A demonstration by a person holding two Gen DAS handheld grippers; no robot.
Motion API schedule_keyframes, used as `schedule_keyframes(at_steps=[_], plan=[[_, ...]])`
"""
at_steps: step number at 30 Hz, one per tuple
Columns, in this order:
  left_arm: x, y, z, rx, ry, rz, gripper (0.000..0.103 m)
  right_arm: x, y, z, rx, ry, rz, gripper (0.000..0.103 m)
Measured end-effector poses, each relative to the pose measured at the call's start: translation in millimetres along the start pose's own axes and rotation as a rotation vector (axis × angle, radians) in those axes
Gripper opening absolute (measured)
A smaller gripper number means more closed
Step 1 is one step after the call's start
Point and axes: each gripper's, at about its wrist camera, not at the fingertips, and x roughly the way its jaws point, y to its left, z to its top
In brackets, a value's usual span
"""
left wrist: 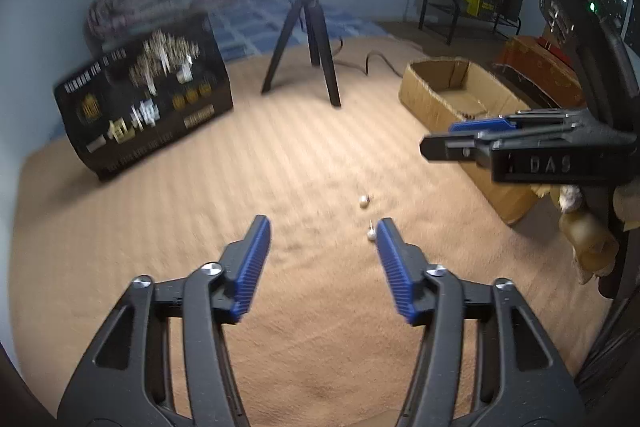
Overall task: Organize jewelry
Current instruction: 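Move both tools back toward the two pearl earrings on the blanket, then close the left tool on one pearl earring while the right tool grasps the other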
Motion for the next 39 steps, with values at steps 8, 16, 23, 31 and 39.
schedule_keyframes(at_steps=[8,16,23,31,39], plan=[[33.9,7.7,-19.7,-0.028,0.105,-0.070,0.045,26.3,5.1,1.3,0.011,0.066,0.033,0.041],[59.7,-9.8,-21.2,-0.042,0.138,-0.148,0.038,54.9,-4.8,3.6,0.074,0.128,0.056,0.032],[92.0,-21.9,-16.2,-0.051,0.152,-0.139,0.032,70.1,-11.6,1.3,0.103,0.152,0.068,0.029],[105.4,-18.9,-8.8,-0.049,0.128,-0.117,0.023,85.1,-8.8,3.0,0.096,0.167,0.077,0.029],[107.4,-12.5,-10.0,-0.045,0.123,-0.104,0.009,94.7,-5.3,1.6,0.083,0.177,0.069,0.027]])
